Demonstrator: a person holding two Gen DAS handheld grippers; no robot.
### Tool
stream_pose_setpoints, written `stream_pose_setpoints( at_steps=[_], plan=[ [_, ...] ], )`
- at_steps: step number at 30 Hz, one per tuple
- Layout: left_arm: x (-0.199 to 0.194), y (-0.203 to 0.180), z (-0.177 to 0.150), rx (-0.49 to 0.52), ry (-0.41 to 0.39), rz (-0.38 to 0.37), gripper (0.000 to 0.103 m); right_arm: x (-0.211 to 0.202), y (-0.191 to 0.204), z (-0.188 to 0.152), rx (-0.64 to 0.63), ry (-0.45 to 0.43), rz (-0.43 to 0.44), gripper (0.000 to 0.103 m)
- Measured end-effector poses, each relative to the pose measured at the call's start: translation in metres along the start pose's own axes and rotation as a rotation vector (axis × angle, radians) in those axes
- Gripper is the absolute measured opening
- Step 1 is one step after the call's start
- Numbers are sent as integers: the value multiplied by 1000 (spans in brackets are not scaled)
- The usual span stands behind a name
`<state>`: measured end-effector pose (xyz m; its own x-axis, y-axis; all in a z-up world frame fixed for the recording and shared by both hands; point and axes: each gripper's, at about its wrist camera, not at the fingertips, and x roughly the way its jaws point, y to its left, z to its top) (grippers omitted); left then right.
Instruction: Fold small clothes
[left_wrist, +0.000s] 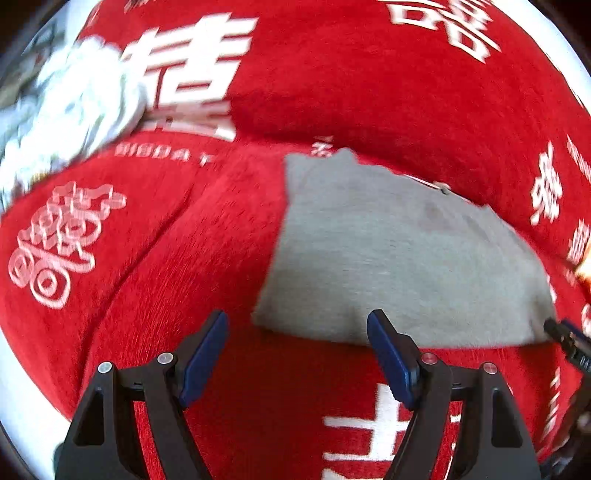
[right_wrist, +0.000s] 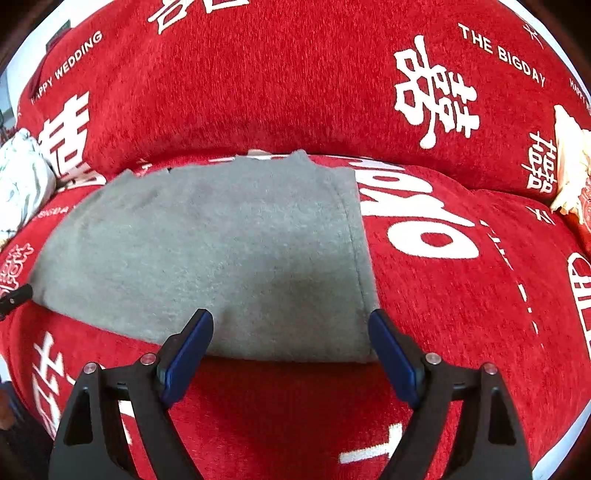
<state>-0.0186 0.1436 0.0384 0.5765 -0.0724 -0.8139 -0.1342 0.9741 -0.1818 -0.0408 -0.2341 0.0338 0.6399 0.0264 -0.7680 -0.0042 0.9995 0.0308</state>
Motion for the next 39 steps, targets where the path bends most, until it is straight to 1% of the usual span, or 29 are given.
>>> stream_pose_setpoints(
  at_steps=[2, 3, 5, 6, 7, 8, 10, 11, 12, 13, 14, 15, 17, 19, 20, 23, 26, 28, 29, 31, 33, 36, 37, 38, 39],
  plan=[
    [13, 17, 5, -80, 63, -83, 78, -1, 6, 5, -6, -6, 9, 88],
    [20, 26, 7, -135, 95, -167, 78, -1, 10, 5, -10, -8, 13, 88],
    [23, 30, 13, -162, 87, -213, 78, -1, 19, 9, -24, -12, 24, 88],
    [27, 31, 16, -173, 101, -262, 78, 0, 23, 11, -33, -12, 28, 88],
    [30, 31, 19, -187, 109, -292, 78, 2, 28, 12, -42, -9, 32, 88],
    [32, 29, 21, -193, 111, -296, 78, 3, 33, 14, -51, -7, 37, 88],
    [38, 19, 26, -183, 122, -332, 78, 7, 43, 17, -72, -1, 45, 88],
    [40, 16, 27, -183, 124, -342, 77, 10, 49, 20, -83, 1, 48, 88],
    [44, 11, 30, -177, 123, -348, 74, 12, 54, 22, -96, 4, 52, 88],
    [46, 8, 32, -174, 126, -361, 53, 13, 59, 25, -107, 6, 55, 88],
    [52, 5, 34, -175, 147, -384, 31, 16, 66, 29, -123, 8, 56, 88],
    [57, 3, 34, -178, 166, -394, 27, 17, 71, 34, -136, 10, 59, 88],
    [59, 2, 35, -181, 160, -387, 26, 22, 86, 48, -160, 11, 77, 88],
    [57, 3, 34, -178, 147, -382, 21, 26, 99, 63, -175, 15, 109, 88],
    [56, 4, 34, -182, 145, -389, 21, 31, 110, 74, -180, 24, 133, 88],
    [54, 10, 35, -199, 132, -398, 21, 50, 142, 103, -189, 77, 210, 88],
    [55, 13, 35, -195, 117, -410, 21, 74, 186, 123, -235, 131, 245, 88],
    [54, 14, 33, -182, 103, -416, 21, 91, 215, 131, -271, 164, 257, 88],
    [53, 14, 33, -179, 99, -419, 21, 103, 233, 135, -286, 194, 261, 88],
    [53, 14, 33, -169, 91, -422, 21, 122, 257, 140, -294, 240, 268, 88],
    [51, 13, 33, -149, 85, -404, 21, 142, 279, 145, -290, 281, 261, 88],
    [47, 11, 33, -125, 78, -384, 21, 163, 308, 149, -296, 325, 274, 89],
    [46, 10, 32, -116, 73, -379, 21, 172, 320, 147, -318, 356, 267, 89],
    [46, 10, 32, -107, 70, -374, 21, 179, 328, 145, -340, 381, 247, 92],
    [46, 10, 32, -105, 70, -371, 21, 187, 337, 141, -378, 405, 198, 97]
  ],
)
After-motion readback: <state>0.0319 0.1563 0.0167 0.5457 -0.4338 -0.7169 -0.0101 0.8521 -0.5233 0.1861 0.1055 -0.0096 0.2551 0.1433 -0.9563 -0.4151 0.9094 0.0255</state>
